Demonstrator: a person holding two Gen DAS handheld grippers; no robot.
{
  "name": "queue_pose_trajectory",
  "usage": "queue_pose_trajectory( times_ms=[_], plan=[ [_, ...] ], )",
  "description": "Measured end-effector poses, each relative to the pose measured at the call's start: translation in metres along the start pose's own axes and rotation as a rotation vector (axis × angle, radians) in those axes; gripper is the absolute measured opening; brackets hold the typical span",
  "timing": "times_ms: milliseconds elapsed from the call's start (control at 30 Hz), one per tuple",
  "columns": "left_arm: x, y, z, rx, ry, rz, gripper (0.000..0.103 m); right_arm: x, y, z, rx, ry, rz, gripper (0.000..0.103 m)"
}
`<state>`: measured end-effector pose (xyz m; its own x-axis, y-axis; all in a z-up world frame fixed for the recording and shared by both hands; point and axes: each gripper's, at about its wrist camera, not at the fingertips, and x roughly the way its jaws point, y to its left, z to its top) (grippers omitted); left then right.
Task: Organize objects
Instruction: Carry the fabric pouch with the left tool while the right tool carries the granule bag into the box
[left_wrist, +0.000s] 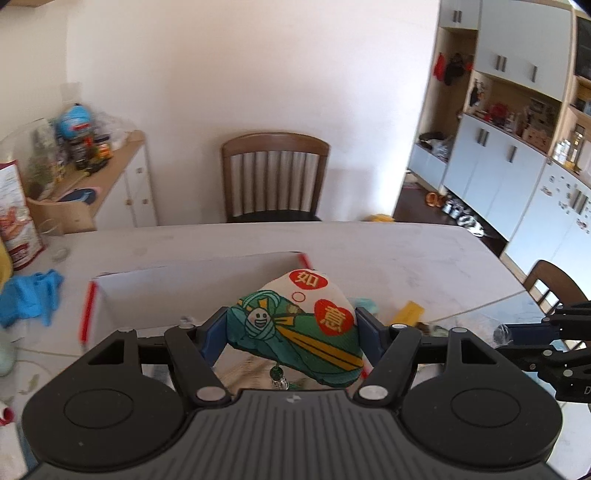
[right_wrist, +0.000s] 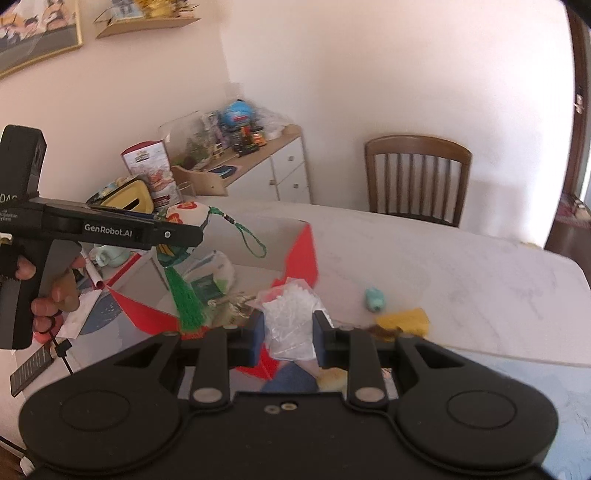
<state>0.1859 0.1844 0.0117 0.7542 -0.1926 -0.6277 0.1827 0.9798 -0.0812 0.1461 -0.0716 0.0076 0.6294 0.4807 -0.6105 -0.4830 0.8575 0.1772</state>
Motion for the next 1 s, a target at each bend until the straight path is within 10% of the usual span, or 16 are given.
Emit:
queue_pose_trajectory(
  times_ms=[1000],
  plan=[
    [0.06,0.109,-0.03,-0.035,0.149,0.144,0.071,0.164,0.081,0.016,-0.144,0.214,0.018,0.026]
  ],
)
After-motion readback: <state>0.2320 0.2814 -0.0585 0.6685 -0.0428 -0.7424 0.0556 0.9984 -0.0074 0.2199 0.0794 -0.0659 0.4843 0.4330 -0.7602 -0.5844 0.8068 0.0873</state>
